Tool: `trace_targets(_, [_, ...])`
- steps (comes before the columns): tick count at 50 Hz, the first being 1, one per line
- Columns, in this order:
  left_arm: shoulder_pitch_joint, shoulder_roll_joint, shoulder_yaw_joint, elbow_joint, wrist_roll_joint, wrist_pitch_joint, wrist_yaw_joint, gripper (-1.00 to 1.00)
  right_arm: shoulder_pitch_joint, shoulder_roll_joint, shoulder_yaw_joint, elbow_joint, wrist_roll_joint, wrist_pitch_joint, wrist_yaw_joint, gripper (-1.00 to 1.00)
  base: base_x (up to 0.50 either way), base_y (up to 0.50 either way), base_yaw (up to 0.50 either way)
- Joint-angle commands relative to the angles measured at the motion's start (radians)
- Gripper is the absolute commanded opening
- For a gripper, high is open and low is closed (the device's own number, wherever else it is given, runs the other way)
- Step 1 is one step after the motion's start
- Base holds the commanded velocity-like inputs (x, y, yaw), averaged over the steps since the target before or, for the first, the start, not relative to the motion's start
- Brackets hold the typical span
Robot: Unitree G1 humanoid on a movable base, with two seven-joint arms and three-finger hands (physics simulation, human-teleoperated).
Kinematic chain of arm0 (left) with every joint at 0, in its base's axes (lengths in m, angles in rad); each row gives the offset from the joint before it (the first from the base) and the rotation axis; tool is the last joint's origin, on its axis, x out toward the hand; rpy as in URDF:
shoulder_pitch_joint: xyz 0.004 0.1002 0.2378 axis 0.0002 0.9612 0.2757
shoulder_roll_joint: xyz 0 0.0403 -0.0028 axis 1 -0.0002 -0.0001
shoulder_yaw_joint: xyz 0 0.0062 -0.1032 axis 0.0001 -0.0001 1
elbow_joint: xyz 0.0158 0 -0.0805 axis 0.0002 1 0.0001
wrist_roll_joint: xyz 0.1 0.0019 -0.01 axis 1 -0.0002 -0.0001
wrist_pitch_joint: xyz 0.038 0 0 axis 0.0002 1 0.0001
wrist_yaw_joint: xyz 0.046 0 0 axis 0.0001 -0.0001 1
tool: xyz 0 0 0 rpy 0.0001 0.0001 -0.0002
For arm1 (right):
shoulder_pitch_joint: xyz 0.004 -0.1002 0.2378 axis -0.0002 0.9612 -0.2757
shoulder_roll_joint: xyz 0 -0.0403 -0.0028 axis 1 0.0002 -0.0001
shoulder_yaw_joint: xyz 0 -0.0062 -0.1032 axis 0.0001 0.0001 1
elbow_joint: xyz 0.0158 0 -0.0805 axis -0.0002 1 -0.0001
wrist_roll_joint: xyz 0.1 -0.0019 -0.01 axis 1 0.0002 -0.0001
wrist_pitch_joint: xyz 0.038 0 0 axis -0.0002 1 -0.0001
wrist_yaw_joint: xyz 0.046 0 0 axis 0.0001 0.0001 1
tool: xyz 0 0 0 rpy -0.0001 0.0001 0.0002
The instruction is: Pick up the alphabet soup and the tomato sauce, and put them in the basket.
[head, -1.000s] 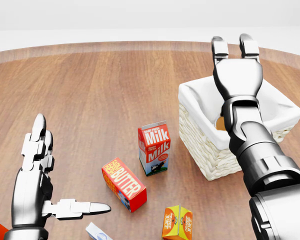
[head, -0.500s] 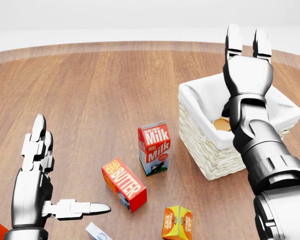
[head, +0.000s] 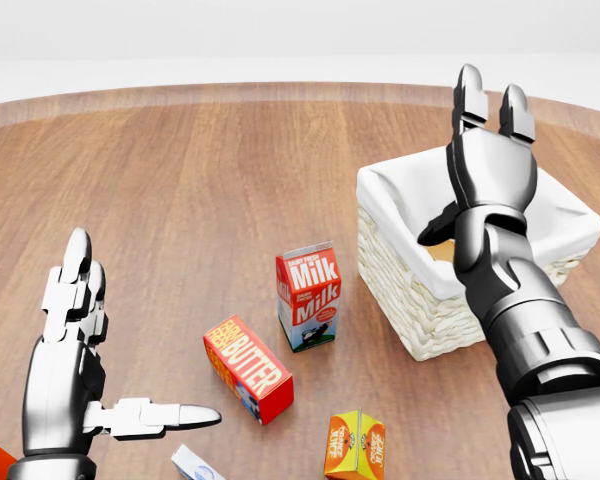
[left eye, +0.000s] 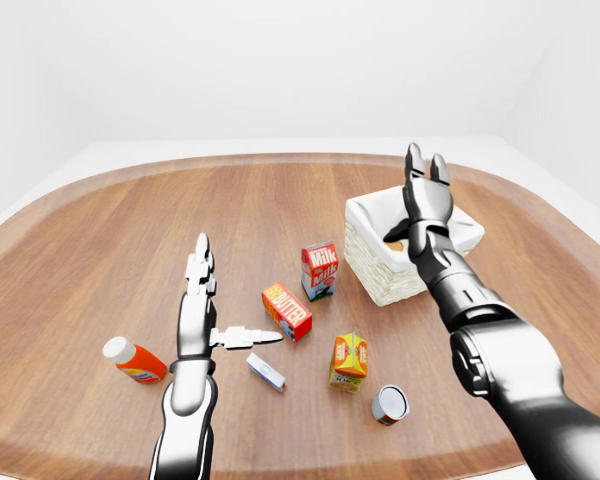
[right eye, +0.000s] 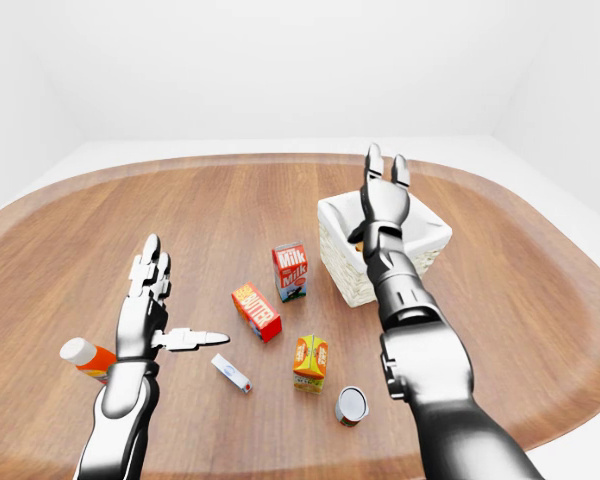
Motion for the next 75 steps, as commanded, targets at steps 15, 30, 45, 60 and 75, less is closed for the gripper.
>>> trace_targets(15, [-0.001,0.0,0.003,-0.007,-0.006,0.0,0.004,1.0,0.076,-0.029,-0.031,-0.08,0.128,-0.048,0.0,1.0,0.0,0.0,0.0])
trace_targets(30, [-0.002,0.0,0.003,0.005,-0.006,0.0,0.004,1.0,0.229,0.001,-0.039,-0.272,0.162,-0.048,0.0,1.0,0.0,0.0,0.0])
trace_targets(45, [-0.001,0.0,0.004,0.001,-0.005,0.0,0.004,1.0,0.418,0.021,-0.073,-0.549,0.214,-0.048,0.0,1.0,0.0,0.0,0.0])
trace_targets(60, [-0.004,0.0,0.004,0.009,-0.004,0.0,0.007,1.0,0.658,0.093,-0.086,-0.93,0.226,-0.048,0.098,1.0,0.0,0.0,0.0])
trace_targets(75, [-0.001,0.0,0.003,0.002,-0.004,0.0,0.005,1.0,0.832,0.136,-0.109,-1.179,0.264,-0.048,0.178,1.0,0.0,0.0,0.0])
